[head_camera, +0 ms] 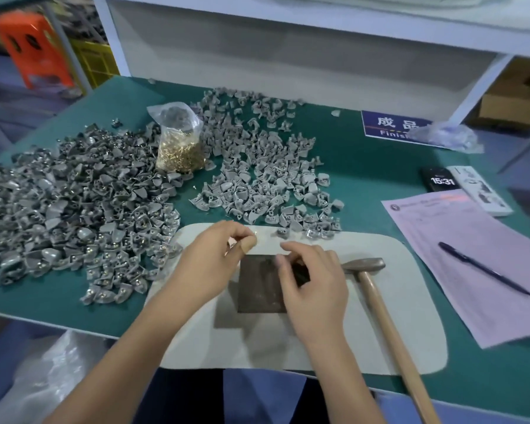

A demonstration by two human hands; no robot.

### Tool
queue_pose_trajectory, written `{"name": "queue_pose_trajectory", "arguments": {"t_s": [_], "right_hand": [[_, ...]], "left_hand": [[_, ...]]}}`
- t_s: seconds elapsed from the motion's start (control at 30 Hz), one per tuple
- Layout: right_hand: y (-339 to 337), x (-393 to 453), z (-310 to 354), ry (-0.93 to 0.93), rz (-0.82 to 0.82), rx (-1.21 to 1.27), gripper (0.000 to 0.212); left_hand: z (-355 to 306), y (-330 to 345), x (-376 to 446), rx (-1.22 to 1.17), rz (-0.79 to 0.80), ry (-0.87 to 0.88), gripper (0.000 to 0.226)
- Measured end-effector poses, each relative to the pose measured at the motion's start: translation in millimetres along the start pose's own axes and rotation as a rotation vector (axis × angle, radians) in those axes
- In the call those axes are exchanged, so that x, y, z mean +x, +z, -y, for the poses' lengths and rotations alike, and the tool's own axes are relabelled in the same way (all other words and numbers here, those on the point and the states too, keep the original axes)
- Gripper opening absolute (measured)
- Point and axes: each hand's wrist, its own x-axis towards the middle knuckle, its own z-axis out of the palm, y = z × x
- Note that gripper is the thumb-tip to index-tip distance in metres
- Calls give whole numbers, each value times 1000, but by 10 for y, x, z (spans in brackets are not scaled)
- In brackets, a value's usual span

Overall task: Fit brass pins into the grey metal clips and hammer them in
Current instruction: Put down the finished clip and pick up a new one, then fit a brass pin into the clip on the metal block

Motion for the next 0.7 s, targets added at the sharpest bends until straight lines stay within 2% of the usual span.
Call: {"name": "queue_pose_trajectory", "arguments": {"t_s": [0.1,0.33,0.43,0.5,0.7], "right_hand": [[-23,-19,-30,-46,-37,134,14],[-38,-69,-83,55,-74,255,8],[-27,-56,-73,166,-176,318,8],[-19,-47,-70,235,-206,357,5],[-24,-58,-66,238,-209,349,3]], "left_hand": [[-215,94,-53,-161,103,60,19],[-293,228,-34,-175,123,38,24],[-269,226,93,6,45,9,10],[-258,212,242,126,8,-8,12],[-282,394,698,410,120,-61,22]]}}
